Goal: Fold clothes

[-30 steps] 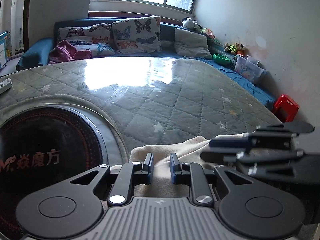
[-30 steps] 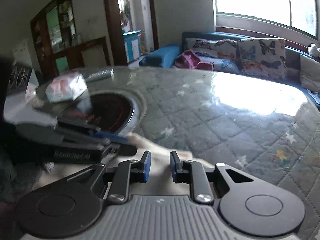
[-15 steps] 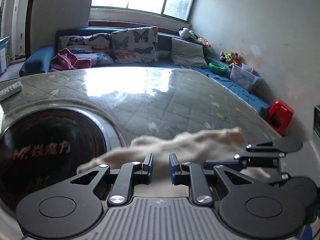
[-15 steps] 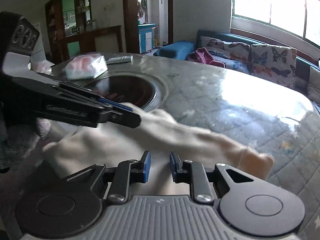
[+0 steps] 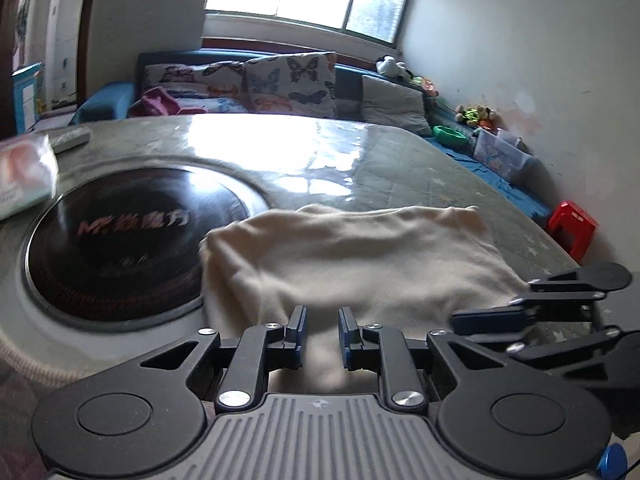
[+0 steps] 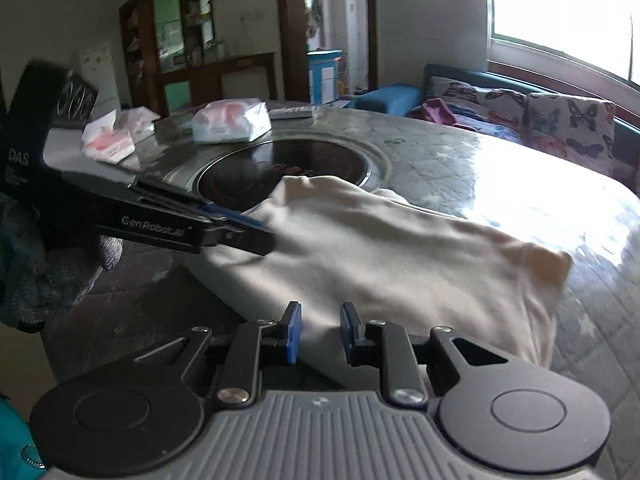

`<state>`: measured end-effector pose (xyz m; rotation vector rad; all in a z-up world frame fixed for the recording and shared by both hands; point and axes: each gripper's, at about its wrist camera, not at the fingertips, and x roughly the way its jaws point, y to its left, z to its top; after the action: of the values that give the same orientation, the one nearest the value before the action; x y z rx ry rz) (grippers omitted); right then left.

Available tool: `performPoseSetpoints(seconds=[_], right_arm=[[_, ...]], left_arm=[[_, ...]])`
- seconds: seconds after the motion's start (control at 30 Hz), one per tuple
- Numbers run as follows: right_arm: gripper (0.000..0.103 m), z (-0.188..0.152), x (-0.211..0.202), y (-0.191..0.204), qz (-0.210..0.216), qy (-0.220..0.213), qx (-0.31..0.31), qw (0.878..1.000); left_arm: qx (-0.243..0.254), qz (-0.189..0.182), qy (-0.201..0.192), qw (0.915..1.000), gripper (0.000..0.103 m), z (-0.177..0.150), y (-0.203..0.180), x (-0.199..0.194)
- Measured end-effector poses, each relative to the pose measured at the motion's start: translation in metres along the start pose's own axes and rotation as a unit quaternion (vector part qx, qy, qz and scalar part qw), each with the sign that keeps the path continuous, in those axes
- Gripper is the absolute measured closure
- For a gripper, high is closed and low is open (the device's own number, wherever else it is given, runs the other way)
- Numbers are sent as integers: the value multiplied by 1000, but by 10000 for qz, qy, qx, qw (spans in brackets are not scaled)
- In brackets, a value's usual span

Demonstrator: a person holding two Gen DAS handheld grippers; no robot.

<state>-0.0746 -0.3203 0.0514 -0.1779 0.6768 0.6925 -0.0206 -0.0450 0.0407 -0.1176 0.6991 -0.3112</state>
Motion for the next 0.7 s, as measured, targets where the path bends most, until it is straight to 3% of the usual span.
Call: performPoseSetpoints(seconds=[0.3, 0.57, 0.7], right_arm=[[83, -24, -24, -42, -519, 124, 624, 9966], [82, 1, -26, -58, -594, -265, 607, 9960], [82, 3, -5, -70, -621, -77, 736, 9953]], left_arm=[[3, 6, 0, 10000, 84, -4, 3, -1], [118, -31, -125, 9998, 84, 13, -3, -1], [79, 61, 2, 10000, 83, 12, 4, 11]])
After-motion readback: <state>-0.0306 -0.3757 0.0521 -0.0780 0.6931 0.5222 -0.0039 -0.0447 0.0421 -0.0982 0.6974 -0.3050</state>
